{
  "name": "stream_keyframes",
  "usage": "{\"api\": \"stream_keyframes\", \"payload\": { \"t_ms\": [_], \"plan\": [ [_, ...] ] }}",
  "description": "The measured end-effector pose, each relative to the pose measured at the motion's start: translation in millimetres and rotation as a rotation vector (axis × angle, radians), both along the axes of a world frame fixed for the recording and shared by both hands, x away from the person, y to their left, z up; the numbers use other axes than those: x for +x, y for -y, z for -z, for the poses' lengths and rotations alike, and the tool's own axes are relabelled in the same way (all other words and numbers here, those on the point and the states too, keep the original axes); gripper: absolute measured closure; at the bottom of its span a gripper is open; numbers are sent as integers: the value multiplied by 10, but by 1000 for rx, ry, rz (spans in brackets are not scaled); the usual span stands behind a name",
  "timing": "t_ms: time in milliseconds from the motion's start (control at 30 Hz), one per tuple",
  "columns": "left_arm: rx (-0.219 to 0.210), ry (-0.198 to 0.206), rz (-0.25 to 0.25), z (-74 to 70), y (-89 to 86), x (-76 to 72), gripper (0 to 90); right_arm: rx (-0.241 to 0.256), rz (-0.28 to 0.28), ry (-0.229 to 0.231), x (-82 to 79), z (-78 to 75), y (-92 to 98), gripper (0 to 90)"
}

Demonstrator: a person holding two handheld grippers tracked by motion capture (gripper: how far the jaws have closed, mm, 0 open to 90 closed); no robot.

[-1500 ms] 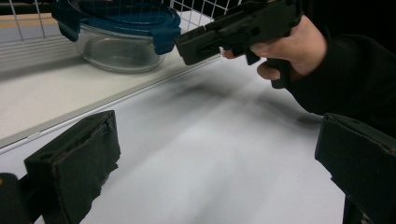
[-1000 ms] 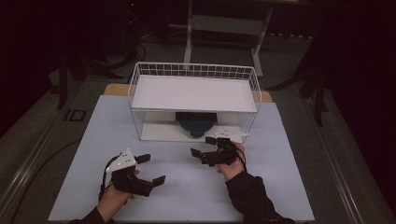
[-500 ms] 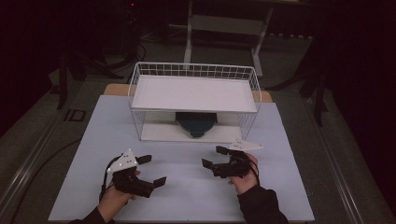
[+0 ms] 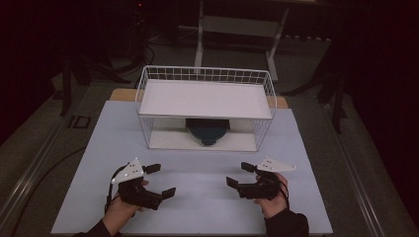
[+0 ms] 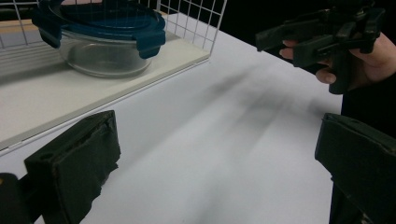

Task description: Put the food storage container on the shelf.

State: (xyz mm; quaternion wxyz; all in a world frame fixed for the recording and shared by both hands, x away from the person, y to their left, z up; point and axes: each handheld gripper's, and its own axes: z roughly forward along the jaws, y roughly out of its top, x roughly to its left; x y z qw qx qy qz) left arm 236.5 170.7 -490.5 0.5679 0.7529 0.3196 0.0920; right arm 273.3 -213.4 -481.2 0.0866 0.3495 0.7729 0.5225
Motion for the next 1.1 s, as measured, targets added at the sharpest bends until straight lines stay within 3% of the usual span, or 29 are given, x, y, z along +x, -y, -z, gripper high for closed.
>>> {"api": "stream_keyframes", "payload": {
  "t_ms": [233,533,1100],
  "plan": [
    [-2,4,8,-5,-4,-3,0,2,7,3,-101,37,131,149],
    [-3,12,22,-15,19,-18,0,-58,13,53,-219,104,269,154],
    [6,22,35,-3,36,-28,0,-55,31,14,-190,222,352,155]
  ]
}}
